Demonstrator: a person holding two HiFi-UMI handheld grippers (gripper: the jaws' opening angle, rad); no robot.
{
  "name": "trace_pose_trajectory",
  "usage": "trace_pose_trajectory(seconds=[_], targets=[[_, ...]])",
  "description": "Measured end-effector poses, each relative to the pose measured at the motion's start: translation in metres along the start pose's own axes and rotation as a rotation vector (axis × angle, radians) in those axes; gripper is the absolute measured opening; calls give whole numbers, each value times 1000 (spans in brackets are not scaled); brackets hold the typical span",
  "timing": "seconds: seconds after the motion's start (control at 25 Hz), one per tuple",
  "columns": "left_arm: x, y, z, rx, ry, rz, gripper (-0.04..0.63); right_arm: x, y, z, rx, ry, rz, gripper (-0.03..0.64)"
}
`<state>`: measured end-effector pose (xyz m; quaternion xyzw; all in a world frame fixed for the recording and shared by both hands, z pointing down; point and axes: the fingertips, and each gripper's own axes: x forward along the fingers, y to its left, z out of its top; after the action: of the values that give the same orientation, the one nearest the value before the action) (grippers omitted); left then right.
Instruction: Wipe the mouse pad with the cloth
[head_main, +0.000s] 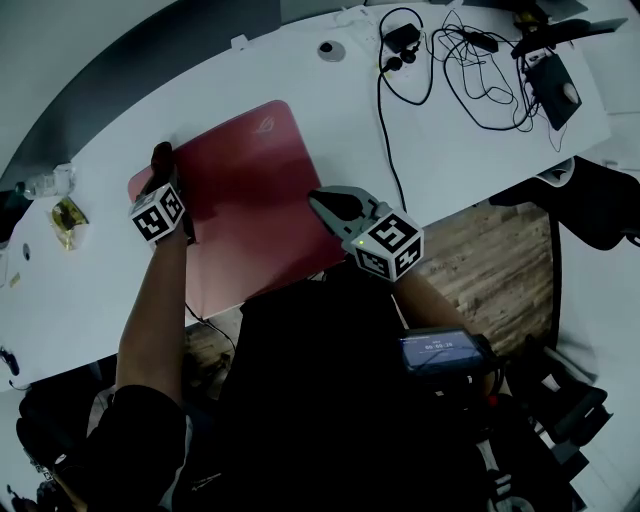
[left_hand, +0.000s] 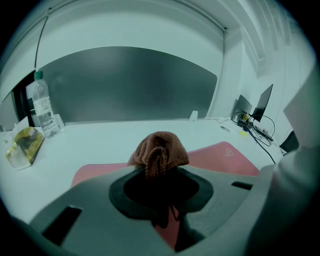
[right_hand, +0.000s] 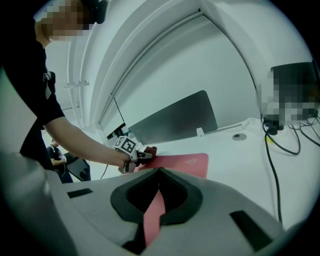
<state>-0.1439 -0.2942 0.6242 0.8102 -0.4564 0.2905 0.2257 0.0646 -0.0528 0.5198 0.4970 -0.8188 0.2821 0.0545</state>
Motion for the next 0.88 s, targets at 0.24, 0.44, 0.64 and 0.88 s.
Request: trace_pose_trajectory(seconds=[0.24,0.44,0.64,0.88], targets=[[11,-25,4,-1,13,-5,89,-14,-20,2,15,-9,7,25],[18,-51,10,23,14,-8,89,-22,-34,2,25,-13,17,25],[28,-82,14,24,16,-22,89,-32,-49,4,36,-16,23,25],[41,-116,23,27,15,-43,89,-43,-66,3,46,-19,39,25]])
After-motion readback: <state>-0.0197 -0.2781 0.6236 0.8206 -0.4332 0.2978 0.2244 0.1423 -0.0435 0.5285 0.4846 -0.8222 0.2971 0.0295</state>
